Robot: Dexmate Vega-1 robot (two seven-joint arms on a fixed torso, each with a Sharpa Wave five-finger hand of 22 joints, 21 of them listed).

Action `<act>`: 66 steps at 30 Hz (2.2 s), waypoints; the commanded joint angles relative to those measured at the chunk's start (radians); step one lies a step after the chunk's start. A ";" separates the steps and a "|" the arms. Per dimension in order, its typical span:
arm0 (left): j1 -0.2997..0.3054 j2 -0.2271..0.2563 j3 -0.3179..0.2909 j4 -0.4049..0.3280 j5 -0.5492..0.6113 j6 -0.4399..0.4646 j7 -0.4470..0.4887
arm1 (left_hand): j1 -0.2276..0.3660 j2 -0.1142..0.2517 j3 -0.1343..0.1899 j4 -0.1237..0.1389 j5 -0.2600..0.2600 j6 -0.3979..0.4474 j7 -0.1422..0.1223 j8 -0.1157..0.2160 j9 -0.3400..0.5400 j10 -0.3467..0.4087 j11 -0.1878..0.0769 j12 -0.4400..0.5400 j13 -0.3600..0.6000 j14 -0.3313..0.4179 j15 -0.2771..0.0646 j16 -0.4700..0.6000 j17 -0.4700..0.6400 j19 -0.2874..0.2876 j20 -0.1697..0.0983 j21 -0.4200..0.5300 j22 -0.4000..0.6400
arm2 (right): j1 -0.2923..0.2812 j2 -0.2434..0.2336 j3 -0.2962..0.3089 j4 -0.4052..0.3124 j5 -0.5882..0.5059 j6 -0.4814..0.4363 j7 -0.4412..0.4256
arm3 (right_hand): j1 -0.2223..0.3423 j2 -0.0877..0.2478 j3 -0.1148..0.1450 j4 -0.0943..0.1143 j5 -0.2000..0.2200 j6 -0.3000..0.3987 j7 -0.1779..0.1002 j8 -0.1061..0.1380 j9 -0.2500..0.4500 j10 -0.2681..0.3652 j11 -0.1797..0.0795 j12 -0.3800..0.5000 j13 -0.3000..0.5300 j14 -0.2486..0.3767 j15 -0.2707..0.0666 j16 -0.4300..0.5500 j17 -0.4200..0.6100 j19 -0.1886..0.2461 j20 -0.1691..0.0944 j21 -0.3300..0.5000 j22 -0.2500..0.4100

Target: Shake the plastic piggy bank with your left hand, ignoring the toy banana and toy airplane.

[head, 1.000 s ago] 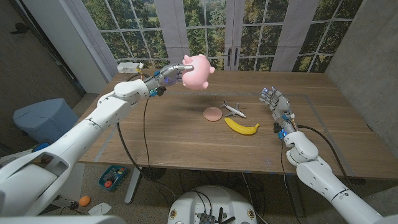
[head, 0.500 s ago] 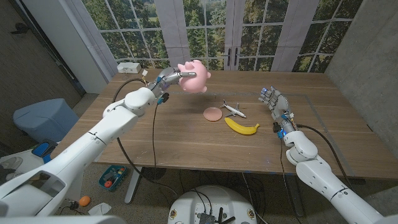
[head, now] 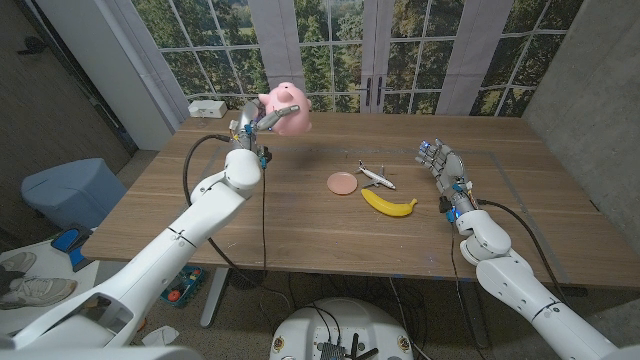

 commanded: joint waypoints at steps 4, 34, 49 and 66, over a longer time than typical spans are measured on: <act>0.011 -0.057 -0.004 -0.015 0.064 0.075 0.137 | 0.445 0.442 0.021 0.006 0.163 0.404 -0.184 0.127 0.016 0.464 -0.421 0.011 0.335 0.356 -0.403 -0.003 0.211 -0.037 -0.090 0.012 0.001 | -0.004 -0.002 0.003 -0.001 0.002 0.000 0.000 | -0.002 0.003 0.003 -0.008 0.005 0.009 0.001 -0.002 0.004 0.011 -0.002 -0.002 0.005 0.002 0.001 -0.007 -0.001 0.008 0.000 -0.003 0.004; -0.054 0.106 -0.016 0.060 -0.152 -0.136 -0.321 | 0.439 0.442 0.026 0.006 0.172 0.401 -0.182 0.130 0.016 0.466 -0.417 -0.001 0.343 0.357 -0.403 -0.014 0.219 -0.046 -0.094 0.019 0.000 | 0.005 0.004 0.000 0.006 -0.006 -0.005 -0.014 | -0.003 0.003 0.003 -0.009 0.005 0.009 0.000 -0.003 0.004 0.012 0.000 -0.003 0.006 0.002 0.000 -0.008 -0.002 0.011 0.000 -0.009 0.004; -0.142 0.161 0.008 0.187 -0.313 -0.355 -0.686 | 0.440 0.444 0.028 0.005 0.173 0.402 -0.176 0.131 0.014 0.466 -0.411 -0.008 0.347 0.355 -0.404 -0.020 0.225 -0.059 -0.090 0.021 0.001 | 0.014 0.008 -0.003 0.015 -0.008 -0.007 -0.016 | -0.003 0.003 0.003 -0.009 0.005 0.009 0.000 -0.002 0.004 0.012 -0.002 -0.004 0.006 0.002 0.002 -0.009 -0.002 0.011 0.000 -0.013 0.004; -0.238 0.146 0.021 0.341 -0.552 -0.393 -1.029 | 0.442 0.445 0.030 0.003 0.174 0.402 -0.174 0.132 0.013 0.469 -0.409 -0.016 0.351 0.354 -0.403 -0.026 0.233 -0.067 -0.085 0.027 0.001 | 0.035 0.012 -0.010 0.030 -0.009 -0.011 -0.009 | -0.003 0.004 0.003 -0.010 0.005 0.009 0.000 -0.002 0.004 0.011 -0.002 -0.005 0.006 0.002 0.004 -0.010 -0.002 0.012 0.000 -0.017 0.004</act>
